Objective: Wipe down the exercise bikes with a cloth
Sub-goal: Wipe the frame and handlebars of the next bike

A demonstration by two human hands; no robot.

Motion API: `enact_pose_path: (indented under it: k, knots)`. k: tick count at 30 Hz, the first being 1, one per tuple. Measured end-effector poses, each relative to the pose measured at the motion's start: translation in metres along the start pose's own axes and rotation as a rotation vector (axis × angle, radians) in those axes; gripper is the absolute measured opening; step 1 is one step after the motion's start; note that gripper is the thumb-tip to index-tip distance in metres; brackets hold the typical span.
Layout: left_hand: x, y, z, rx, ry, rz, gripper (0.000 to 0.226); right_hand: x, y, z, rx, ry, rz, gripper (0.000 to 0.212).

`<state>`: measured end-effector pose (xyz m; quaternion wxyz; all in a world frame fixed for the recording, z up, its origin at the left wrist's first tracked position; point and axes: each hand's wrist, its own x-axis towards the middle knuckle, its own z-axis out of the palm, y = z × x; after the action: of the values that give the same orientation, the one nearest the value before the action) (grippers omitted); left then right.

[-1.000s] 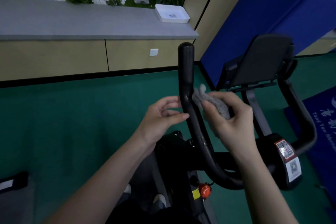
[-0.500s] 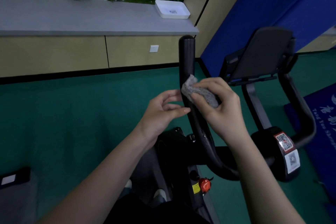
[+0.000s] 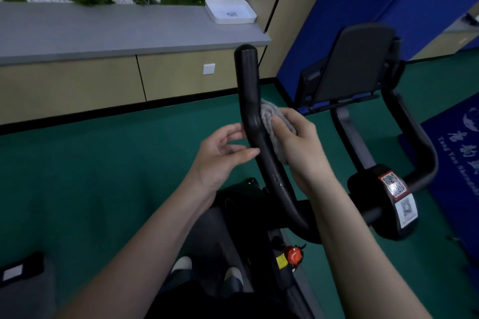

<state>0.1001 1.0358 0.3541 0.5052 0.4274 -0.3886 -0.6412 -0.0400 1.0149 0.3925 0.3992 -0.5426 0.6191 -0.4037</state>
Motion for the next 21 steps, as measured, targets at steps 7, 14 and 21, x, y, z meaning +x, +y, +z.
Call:
enact_pose_path:
  k: [7,14,21]
  knots:
    - [0.000,-0.001,-0.001,-0.010,-0.009,-0.021,0.044,-0.022,0.011,-0.019,0.100,-0.118,0.054,0.016]
    - [0.003,-0.005,-0.006,-0.002,-0.038,-0.041,0.047,-0.042,0.004,-0.027,-0.197,-0.067,-0.070,0.014]
    - [0.006,-0.008,-0.011,-0.020,-0.091,-0.044,0.047,-0.058,0.001,-0.017,-0.296,0.090,-0.105,0.013]
